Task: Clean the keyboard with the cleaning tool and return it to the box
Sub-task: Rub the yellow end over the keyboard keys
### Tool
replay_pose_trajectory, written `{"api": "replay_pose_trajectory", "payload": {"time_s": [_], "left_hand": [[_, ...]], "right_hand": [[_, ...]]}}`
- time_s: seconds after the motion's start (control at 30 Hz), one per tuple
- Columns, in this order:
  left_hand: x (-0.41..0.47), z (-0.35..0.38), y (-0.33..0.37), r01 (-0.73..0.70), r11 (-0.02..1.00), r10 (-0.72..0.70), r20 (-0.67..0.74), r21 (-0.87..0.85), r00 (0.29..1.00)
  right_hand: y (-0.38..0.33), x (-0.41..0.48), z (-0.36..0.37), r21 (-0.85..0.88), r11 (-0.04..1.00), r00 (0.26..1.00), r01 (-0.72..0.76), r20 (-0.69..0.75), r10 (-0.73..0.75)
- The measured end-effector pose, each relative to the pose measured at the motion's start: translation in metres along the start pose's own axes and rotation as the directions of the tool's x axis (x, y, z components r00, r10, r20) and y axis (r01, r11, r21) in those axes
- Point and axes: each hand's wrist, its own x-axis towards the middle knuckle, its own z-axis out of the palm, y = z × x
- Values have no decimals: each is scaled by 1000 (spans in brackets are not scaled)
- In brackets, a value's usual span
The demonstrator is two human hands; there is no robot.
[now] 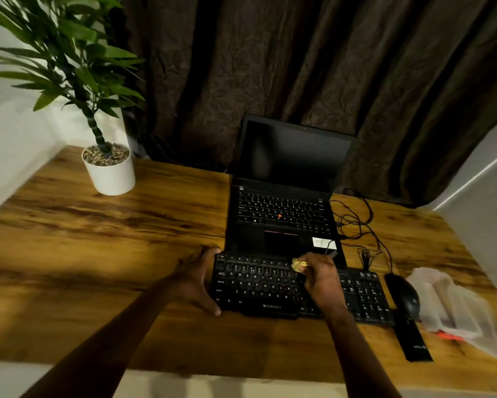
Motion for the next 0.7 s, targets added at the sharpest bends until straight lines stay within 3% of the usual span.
{"api": "replay_pose_trajectory", "payload": {"time_s": [0.17,0.33,0.47,0.7], "left_hand": [[2,1,-3,11,1000,-11,-2,-19,1000],[0,-1,-1,-8,1000,8,1,10,1000],[-1,-1,1,-14,1000,14,-5,1,1000],[-2,-1,0,-20,1000,20,-10,-22,1000]], "right_hand": [[-26,6,3,-36,999,998,40,49,-39],[-5,1,-10,-26,997,994,74,80,-72],[18,-4,-22,-18,999,999,37,-14,-37],[6,3,-15,-9,997,997,72,0,-72]]}}
